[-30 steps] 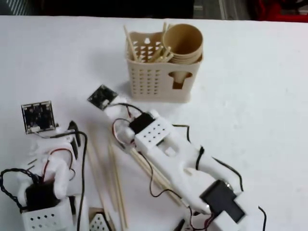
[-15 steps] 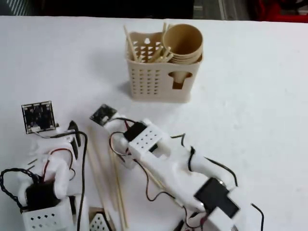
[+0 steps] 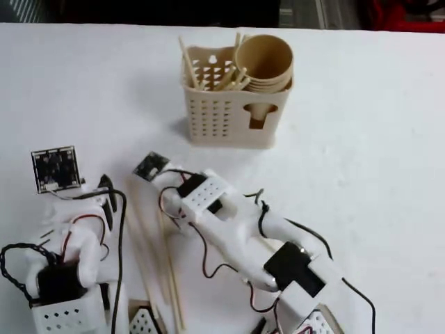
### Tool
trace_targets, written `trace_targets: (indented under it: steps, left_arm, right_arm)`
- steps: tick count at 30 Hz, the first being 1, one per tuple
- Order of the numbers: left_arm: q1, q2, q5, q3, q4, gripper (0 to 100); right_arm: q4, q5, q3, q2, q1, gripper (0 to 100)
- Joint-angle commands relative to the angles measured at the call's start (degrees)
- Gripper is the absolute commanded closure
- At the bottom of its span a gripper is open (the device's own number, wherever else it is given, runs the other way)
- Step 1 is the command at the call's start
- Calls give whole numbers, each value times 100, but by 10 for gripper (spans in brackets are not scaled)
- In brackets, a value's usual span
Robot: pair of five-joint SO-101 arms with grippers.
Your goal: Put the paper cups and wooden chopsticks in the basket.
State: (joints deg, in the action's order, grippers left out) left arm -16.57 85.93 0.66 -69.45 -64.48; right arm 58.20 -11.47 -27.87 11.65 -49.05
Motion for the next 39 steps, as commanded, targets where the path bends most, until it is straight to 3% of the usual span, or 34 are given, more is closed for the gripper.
trace_targets:
  steps: [1,6,22,30,35,39]
  left_arm:
    - [-31,66,35,35,123,857]
    - [-31,66,35,35,123,857]
    - [-31,66,35,35,114,857]
    - [-31,66,35,35,114,857]
    - [-31,66,35,35,114,857]
    - [-31,66,35,0,114,857]
  right_arm:
    - [-22,-114,26,127,-84,978]
    - [110,-527,26,-409,145,981]
    - [462,-545,53,-3292,356,981]
    - [426,-501,1670,-4040,1077,981]
    - [-66,-501,2857,-4057,1262,981]
    - [-1033,-475,3112,-4057,1385,981]
